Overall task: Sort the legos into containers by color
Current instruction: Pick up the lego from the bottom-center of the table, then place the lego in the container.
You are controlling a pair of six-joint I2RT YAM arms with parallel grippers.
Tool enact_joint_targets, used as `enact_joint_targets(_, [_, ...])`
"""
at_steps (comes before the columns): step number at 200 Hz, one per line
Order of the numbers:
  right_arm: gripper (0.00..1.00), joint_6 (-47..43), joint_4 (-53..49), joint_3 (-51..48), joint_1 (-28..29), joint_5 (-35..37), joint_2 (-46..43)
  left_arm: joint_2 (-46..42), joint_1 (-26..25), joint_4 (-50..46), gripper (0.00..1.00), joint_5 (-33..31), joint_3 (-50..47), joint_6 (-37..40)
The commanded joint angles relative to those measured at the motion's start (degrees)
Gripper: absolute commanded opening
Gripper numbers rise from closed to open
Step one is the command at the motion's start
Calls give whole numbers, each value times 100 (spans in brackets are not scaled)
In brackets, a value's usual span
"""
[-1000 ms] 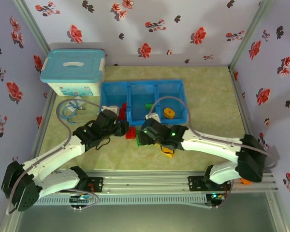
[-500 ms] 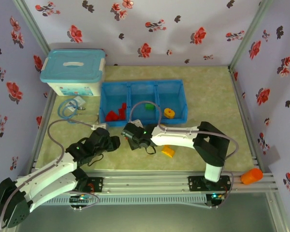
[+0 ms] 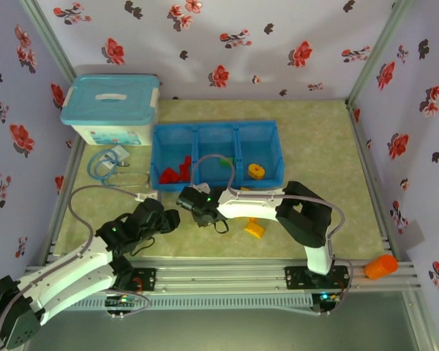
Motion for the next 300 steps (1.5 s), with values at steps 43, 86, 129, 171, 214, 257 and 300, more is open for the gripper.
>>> enact_joint_targets(43, [32,-549,-869,1090,16,1102,-850,-116,-133,-186,60,-187,17,-65])
enact_joint_targets(86, [32,-1062,-757,1456,-934,854,-1095,-59,-313,-107,60,-220,46,-115])
enact_joint_targets(129, [32,-1254,-621,1676,-1628,314,-525,185,-559,-15,61,-288,100,-181])
enact_joint_targets(171, [45,-1356,-772,2040,-1750,289,-89,545,-678,140,63,-283,253,-126])
enact_joint_targets(214, [87,-1537,-1042,2429,-1604,877,-605,994,-692,339,65,-282,585,71])
enact_joint_targets(257, [83,-1485,-669,1674,-1404,913,-1542,1904,-521,569,66,-114,1082,315])
enact_joint_targets(300, [79,-1170,-133,370,-1385,983,-2394,2932,-34,796,60,155,1447,511])
